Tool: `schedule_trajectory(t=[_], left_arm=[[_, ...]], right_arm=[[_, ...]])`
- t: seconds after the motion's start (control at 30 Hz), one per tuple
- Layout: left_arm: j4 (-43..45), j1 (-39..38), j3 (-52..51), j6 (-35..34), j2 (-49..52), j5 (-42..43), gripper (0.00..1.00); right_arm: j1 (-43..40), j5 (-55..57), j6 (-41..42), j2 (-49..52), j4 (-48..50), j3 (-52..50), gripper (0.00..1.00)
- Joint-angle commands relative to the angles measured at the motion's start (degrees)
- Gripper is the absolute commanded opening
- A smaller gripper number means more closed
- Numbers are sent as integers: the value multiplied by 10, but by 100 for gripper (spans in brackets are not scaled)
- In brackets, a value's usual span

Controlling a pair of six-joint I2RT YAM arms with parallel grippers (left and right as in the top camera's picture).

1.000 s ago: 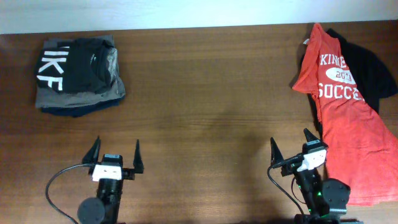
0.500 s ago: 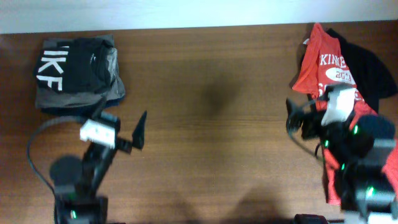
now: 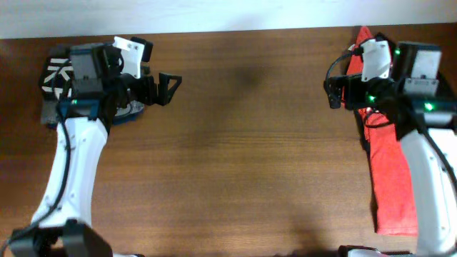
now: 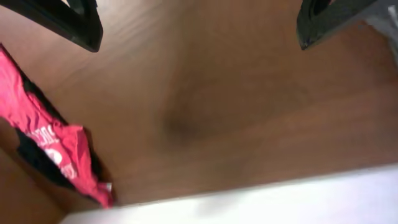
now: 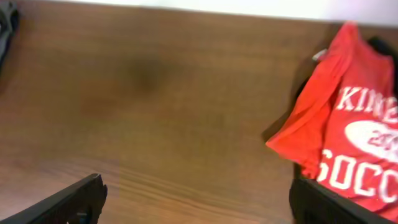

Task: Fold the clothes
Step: 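Reach the right gripper to the red t-shirt and grasp it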

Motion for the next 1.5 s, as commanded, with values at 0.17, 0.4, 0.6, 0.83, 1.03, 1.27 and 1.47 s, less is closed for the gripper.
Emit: schedule_trajectory(t=[0.17, 0.4, 0.6, 0.83, 1.03, 1.27, 1.47], left_arm=[[-21, 2, 11, 7, 41, 21, 99], [-26, 2, 11, 7, 41, 21, 99], [-26, 1, 11, 7, 42, 2, 99], [-26, 1, 11, 7, 42, -1, 99], [-26, 0, 10, 7, 42, -12, 99], [-26, -4, 10, 7, 42, -16, 99], [-26, -4, 10, 7, 42, -16, 98]], right_arm=[[-8, 139, 104, 93, 112, 12, 99], [-76, 147, 155, 210, 257, 12, 99], [-110, 147, 155, 307, 337, 12, 95], [-135, 147, 183, 397, 417, 12, 86], [-138, 150, 185, 438, 454, 12, 72], [-139, 162, 185, 445, 460, 12, 25], [-143, 186, 185, 416, 448, 21, 4]])
